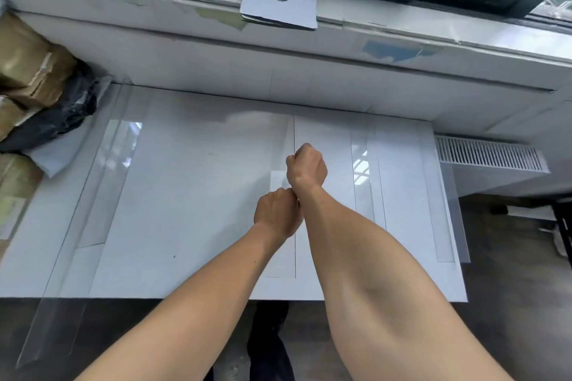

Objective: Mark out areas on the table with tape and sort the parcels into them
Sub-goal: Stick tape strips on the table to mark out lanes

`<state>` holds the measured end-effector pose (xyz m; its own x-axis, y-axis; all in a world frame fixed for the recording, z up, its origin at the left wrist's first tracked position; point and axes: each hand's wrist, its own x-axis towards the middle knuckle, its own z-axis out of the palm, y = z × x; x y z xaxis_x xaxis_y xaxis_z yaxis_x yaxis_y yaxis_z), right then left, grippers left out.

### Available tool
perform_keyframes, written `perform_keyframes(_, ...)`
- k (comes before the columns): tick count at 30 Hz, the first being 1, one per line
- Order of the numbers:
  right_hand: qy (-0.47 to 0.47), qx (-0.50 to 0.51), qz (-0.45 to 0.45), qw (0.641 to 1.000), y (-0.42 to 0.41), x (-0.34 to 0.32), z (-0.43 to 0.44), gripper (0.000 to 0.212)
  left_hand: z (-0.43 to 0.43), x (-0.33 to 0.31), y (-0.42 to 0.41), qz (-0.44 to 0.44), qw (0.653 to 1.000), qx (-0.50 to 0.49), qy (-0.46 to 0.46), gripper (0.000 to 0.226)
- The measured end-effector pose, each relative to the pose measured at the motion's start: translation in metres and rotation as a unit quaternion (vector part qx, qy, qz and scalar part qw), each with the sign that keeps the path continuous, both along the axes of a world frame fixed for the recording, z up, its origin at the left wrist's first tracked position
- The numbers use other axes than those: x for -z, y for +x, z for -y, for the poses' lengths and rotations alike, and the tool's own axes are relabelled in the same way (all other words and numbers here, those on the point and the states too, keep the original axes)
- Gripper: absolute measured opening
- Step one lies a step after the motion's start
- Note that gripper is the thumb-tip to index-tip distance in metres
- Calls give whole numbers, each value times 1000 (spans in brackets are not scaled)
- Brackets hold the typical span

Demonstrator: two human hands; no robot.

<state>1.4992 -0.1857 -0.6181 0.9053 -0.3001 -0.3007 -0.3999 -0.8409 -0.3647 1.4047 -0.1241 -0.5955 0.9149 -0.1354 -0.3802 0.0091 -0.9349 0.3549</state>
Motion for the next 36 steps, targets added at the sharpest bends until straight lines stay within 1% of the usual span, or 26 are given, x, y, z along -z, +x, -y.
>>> perform_keyframes(6,13,6,0,1000,9,11,13,14,11,3,14,-32,999,-25,-19,18)
perform_keyframes(15,19,12,-5,1000,23,25,25,15,27,14,30,-70,998,-9,-2,14)
perform_keyframes(25,21,10,-10,1000,34,35,24,13,26,31,43,-92,996,-18,7,16)
perform_keyframes(36,23,8,-16,1000,33,35,22,14,28,34,43,-104,994,-17,16,15)
